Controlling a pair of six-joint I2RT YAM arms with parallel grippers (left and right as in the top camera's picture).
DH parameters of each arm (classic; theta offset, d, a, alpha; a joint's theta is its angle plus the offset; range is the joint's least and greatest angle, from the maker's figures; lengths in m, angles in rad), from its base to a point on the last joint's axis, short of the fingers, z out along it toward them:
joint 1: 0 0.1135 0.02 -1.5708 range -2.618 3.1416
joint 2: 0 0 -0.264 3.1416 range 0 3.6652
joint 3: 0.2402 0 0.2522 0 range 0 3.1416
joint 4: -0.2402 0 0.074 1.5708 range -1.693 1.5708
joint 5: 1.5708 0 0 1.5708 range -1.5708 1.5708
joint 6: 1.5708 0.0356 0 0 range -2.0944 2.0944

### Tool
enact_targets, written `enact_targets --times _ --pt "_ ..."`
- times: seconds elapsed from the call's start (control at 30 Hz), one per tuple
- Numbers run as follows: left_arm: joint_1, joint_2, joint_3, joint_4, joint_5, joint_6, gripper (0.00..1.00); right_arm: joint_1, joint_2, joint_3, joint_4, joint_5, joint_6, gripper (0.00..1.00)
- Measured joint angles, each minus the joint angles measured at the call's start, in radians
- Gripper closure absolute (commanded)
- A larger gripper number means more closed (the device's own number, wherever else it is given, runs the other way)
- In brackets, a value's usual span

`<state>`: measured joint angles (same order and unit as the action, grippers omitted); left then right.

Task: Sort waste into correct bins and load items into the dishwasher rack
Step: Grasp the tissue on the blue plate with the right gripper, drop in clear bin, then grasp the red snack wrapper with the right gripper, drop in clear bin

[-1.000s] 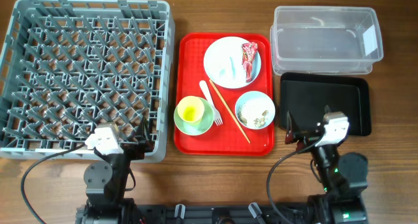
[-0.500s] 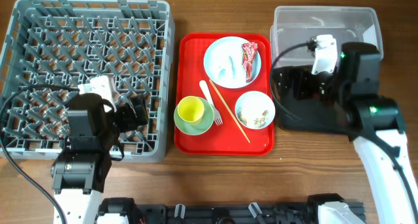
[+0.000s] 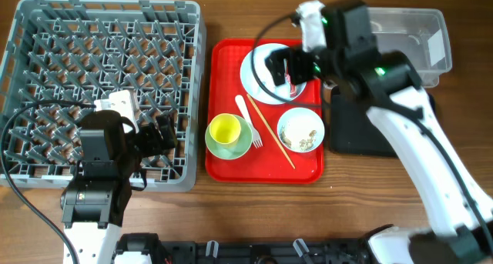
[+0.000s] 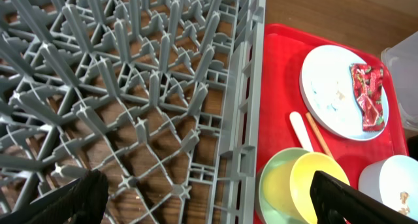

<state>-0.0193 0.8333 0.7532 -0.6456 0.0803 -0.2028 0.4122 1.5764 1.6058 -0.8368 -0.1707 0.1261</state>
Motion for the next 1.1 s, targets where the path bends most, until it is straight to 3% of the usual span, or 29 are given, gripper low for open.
enact_targets --times 0.07,0.27,0.43,0.47,0.53,0.6,0.63,0.7,0.87,1.03,1.07,1.1 --pt "0.000 0.000 0.000 -0.002 0.000 0.000 0.00 0.006 0.118 0.080 0.035 0.029 0.003 0.03" --pt "0.000 0.000 0.000 -0.002 0.000 0.000 0.00 0.052 0.439 0.085 0.126 0.182 0.122 0.16" --pt "0.000 0.001 0.000 -0.002 0.000 0.000 0.00 0.065 0.579 0.085 0.143 0.198 0.226 0.28" --pt "0.000 0.001 0.000 -0.002 0.000 0.000 0.00 0.067 0.608 0.085 0.144 0.198 0.246 0.40" --pt "0.000 0.001 0.000 -0.002 0.000 0.000 0.00 0.072 0.637 0.085 0.147 0.198 0.279 0.50" --pt "0.000 0.001 0.000 -0.002 0.000 0.000 0.00 0.076 0.645 0.085 0.158 0.198 0.305 0.69" --pt "0.000 0.001 0.000 -0.003 0.000 0.000 0.00 0.076 0.645 0.085 0.161 0.197 0.317 0.85" --pt "0.000 0.001 0.000 -0.003 0.000 0.000 0.00 0.076 0.645 0.085 0.160 0.197 0.329 0.95" --pt "0.000 0.001 0.000 -0.003 0.000 0.000 0.00 0.061 0.616 0.084 0.099 0.209 0.338 0.96" --pt "0.000 0.001 0.000 -0.004 0.000 0.000 0.00 -0.108 0.274 0.088 0.072 0.350 0.338 0.96" --pt "0.000 0.001 0.000 -0.004 0.000 0.000 0.00 -0.159 0.252 0.092 0.051 0.367 0.338 0.87" --pt "0.000 0.001 0.000 -0.004 0.000 0.000 0.00 -0.209 0.255 0.093 0.018 0.375 0.347 0.41"
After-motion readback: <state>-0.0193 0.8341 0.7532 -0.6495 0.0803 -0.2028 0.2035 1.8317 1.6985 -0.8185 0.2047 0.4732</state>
